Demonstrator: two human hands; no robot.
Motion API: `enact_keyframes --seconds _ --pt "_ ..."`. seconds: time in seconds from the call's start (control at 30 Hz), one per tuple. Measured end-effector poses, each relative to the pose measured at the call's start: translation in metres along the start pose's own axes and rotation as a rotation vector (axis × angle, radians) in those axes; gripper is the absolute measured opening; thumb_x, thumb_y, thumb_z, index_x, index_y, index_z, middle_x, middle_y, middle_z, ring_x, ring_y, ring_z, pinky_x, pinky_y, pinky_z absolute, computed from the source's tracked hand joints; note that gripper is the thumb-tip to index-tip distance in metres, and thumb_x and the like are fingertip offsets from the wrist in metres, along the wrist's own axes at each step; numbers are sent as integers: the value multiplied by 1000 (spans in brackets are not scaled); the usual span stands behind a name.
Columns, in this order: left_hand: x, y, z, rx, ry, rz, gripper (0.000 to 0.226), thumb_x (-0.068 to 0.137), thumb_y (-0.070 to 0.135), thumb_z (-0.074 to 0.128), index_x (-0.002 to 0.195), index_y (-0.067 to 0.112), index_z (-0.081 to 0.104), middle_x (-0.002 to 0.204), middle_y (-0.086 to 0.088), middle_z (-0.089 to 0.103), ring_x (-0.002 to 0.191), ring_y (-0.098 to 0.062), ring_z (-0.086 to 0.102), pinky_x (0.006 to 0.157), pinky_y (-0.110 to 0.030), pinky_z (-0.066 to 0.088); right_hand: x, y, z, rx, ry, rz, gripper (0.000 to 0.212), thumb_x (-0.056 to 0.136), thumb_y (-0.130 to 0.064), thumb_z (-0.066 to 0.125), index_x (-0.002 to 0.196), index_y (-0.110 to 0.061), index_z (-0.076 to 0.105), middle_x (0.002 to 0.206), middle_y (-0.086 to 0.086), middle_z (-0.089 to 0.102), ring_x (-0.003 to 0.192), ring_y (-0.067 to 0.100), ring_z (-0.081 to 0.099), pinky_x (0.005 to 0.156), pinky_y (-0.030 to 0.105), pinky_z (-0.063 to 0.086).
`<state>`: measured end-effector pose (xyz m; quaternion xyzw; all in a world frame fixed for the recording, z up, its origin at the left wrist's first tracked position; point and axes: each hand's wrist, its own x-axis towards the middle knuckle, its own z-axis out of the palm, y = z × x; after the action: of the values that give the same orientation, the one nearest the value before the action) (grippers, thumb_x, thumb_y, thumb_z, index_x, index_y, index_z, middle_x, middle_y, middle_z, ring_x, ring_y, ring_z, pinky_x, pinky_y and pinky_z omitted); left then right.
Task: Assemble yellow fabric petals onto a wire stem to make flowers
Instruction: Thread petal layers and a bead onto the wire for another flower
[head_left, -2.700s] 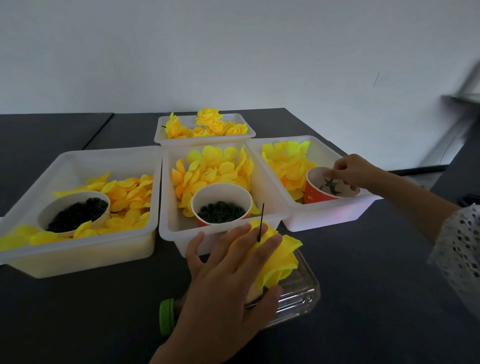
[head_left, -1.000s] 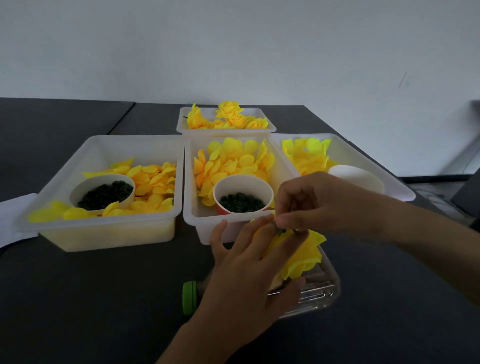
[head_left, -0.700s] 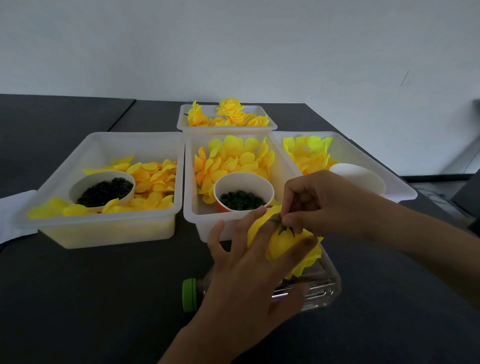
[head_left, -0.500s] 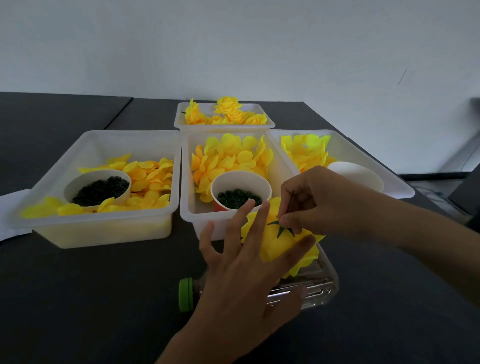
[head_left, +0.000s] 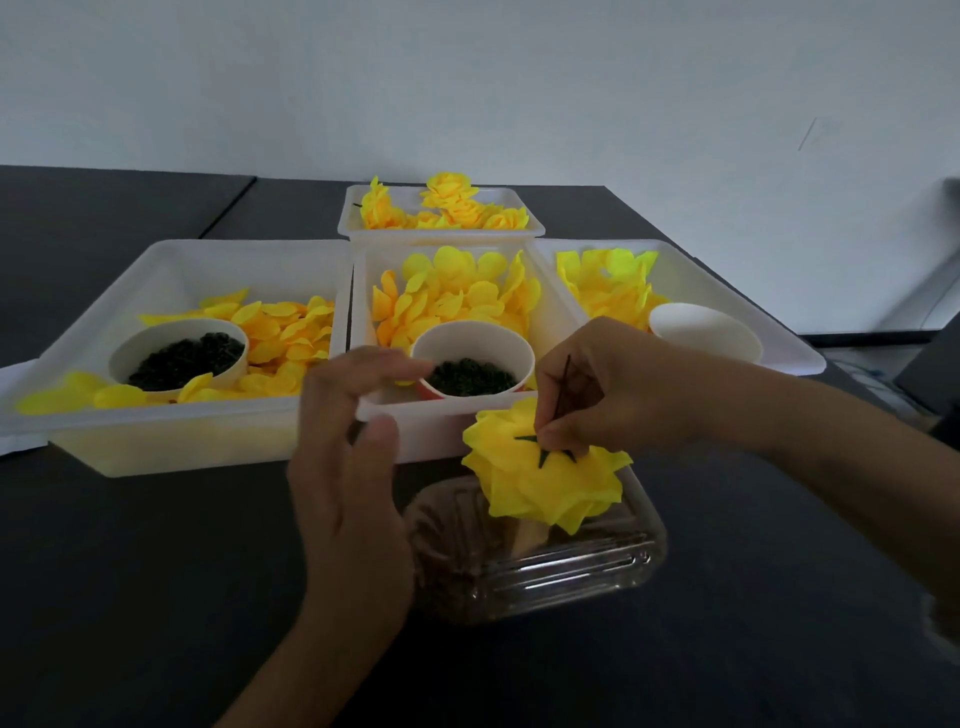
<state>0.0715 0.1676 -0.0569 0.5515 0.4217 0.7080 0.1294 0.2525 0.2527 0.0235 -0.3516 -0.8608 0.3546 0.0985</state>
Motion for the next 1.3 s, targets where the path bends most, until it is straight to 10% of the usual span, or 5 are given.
enact_keyframes --seconds 0.23,0.5,0.87,1.17,1.3 --pt "-1 -21 -3 14 -140 -240 22 91 16 43 91 17 65 88 12 66 92 -9 61 76 -13 44 -3 1 2 17 17 -22 12 82 -5 73 73 -13 71 64 0 71 60 11 67 60 16 51" --pt "-19 -37 -1 506 -353 -165 13 97 22 50 91 32 56 85 15 62 77 -2 56 65 -28 44 -8 -4 15 -108 138 112 7 83 -12 73 78 -11 69 67 0 68 60 4 60 60 24 50" --pt "-15 -28 -2 525 -445 -224 24 100 26 44 81 40 48 75 14 61 72 0 58 60 -21 40 -22 -35 13 -282 426 37 13 83 -14 73 73 -8 66 73 8 66 69 21 58 69 34 49" --pt "-14 -32 -3 538 -487 -288 14 98 33 44 97 44 53 90 24 61 84 11 56 71 -12 44 -23 -40 -35 1017 468 130 8 79 -20 58 72 -19 63 70 5 56 60 15 51 58 26 45" --pt "-13 -33 -1 542 -481 -297 15 98 33 44 93 45 51 87 25 62 82 10 57 71 -16 45 -12 -9 -22 1171 391 217 17 95 -22 46 83 -16 58 71 3 60 54 14 57 44 22 46"
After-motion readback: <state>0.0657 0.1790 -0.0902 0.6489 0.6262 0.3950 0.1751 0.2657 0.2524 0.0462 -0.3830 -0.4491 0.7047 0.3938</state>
